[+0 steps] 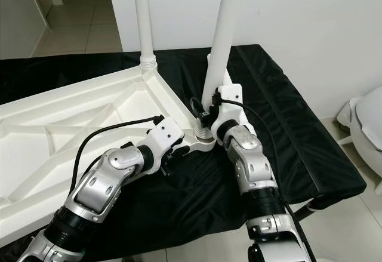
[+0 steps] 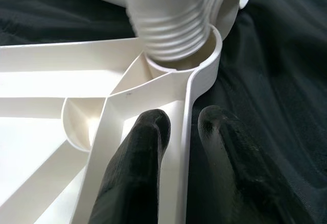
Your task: Building children table
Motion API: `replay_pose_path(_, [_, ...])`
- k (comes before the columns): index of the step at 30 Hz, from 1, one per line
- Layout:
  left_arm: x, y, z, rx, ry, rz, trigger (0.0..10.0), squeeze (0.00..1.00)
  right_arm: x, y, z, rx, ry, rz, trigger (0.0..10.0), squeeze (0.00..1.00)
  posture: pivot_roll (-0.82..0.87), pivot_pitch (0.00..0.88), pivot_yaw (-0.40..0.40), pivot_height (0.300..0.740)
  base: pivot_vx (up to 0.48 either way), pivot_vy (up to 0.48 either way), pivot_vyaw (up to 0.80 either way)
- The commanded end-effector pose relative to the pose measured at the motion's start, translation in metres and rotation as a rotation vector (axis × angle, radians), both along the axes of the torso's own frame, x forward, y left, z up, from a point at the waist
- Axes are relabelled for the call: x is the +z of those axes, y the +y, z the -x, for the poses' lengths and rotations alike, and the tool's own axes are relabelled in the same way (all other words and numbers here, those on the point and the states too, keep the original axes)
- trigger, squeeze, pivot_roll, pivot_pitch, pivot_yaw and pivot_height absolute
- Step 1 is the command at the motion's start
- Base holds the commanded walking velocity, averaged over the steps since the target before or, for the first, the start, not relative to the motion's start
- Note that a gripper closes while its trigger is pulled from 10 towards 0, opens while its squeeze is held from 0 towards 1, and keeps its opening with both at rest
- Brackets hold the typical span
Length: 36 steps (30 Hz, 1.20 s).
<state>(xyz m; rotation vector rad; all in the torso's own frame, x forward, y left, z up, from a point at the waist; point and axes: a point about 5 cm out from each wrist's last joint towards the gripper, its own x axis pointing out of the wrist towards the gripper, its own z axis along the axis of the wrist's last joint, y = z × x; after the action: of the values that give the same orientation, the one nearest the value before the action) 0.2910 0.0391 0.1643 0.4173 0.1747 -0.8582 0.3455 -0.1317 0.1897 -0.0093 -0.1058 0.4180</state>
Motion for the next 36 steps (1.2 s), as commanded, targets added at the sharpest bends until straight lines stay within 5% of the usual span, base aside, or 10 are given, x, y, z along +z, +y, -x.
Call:
replay_pose_path(1, [-0.002,0.002,0.0,0.017,-0.001,-0.019,10.0,0.0,-0.007,-0.004,0.001,-0.024,0.042,0.013,10.0,0.0,0.01,0.103,0.005,0.74,0.0,0.0,0.0])
replay_pose_path(22, [-0.003,0.002,-0.003,0.017,-0.022,-0.058,10.0,0.0,-0.019,-0.001,0.009,0.003,0.058,0.072,10.0,0.0,0.0,0.112,0.011,0.74,0.0,0.0,0.0])
replay_pose_path(36, [-0.003,0.003,-0.001,0.022,-0.016,-0.062,10.0,0.0,-0.024,0.012,0.019,0.128,0.064,0.106,10.0,0.0,0.01,0.122,0.012,0.74,0.0,0.0,0.0])
